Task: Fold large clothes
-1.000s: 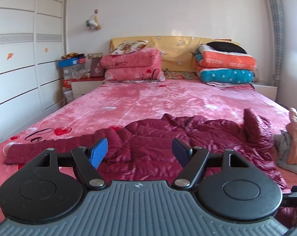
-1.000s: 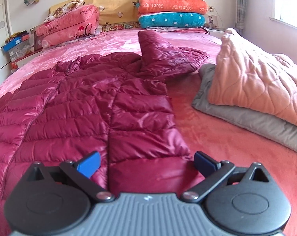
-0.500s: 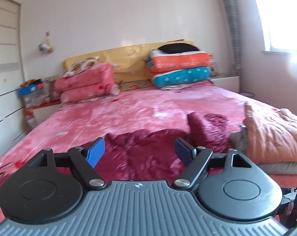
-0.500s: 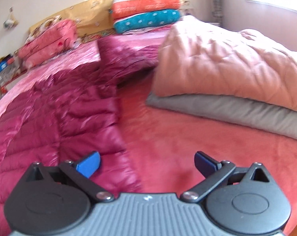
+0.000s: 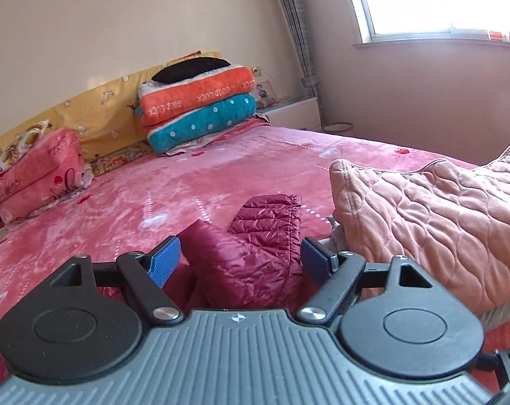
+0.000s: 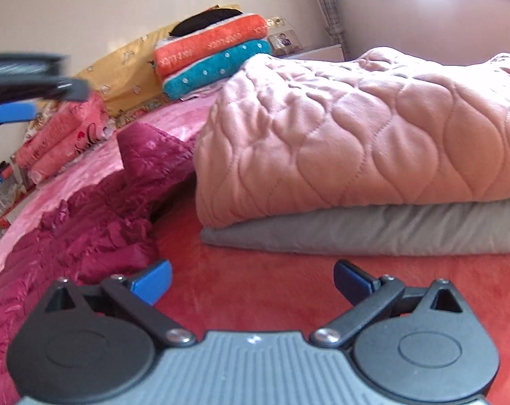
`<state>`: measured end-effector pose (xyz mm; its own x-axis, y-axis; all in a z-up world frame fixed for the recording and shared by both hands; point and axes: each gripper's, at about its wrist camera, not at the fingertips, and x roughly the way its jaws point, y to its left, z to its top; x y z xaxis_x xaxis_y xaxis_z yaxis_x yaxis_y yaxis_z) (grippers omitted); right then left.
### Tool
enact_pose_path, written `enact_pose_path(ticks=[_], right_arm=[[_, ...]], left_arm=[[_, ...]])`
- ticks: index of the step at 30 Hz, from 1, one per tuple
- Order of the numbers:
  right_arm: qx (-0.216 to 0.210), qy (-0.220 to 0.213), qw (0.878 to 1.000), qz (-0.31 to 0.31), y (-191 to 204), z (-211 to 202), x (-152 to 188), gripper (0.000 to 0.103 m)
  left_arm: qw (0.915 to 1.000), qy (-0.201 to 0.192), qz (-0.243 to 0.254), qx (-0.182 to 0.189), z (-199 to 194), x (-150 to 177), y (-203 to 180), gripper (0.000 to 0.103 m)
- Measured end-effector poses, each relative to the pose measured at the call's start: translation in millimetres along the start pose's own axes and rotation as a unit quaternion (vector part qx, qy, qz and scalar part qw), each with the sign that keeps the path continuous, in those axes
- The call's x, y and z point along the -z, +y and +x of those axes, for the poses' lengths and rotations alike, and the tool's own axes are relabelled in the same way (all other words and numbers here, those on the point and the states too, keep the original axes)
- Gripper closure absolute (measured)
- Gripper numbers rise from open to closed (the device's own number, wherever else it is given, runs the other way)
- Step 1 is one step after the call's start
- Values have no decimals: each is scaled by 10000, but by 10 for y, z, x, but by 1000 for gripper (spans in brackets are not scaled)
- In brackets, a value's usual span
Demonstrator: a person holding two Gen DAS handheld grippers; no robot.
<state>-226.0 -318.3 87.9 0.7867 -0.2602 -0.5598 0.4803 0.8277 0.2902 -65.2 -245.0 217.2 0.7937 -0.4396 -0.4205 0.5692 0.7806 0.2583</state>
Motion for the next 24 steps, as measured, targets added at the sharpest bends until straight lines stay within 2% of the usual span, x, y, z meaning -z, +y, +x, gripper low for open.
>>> enact_pose_path(ticks=[6,11,14,16,19,24], right_arm=[[-194,-13,9998,41,-32,145,-49,1],[-194,-68,9992,338,-168,222,-111,1],[-182,-66,9987,480,-198,267,-139,1],[-224,-14,9983,540,-189,306,-144,1],[-361,51,9980,520,-128,364,-153,1],[-591,82,9969,519,-58,395,-158,1]], left_arm=[[9985,465,-75,262,1186,-330,-131,6],[9953,885,-86,392,2042,-353,-178,6],[9919,1139,-4,568,2336,-207,-227,7],[9886,1340,35,683,2586,-158,-266,12],[9863,1449,92,783,2821,-68,-319,13],[9821,1739,113,721,3151,108,-459,15]])
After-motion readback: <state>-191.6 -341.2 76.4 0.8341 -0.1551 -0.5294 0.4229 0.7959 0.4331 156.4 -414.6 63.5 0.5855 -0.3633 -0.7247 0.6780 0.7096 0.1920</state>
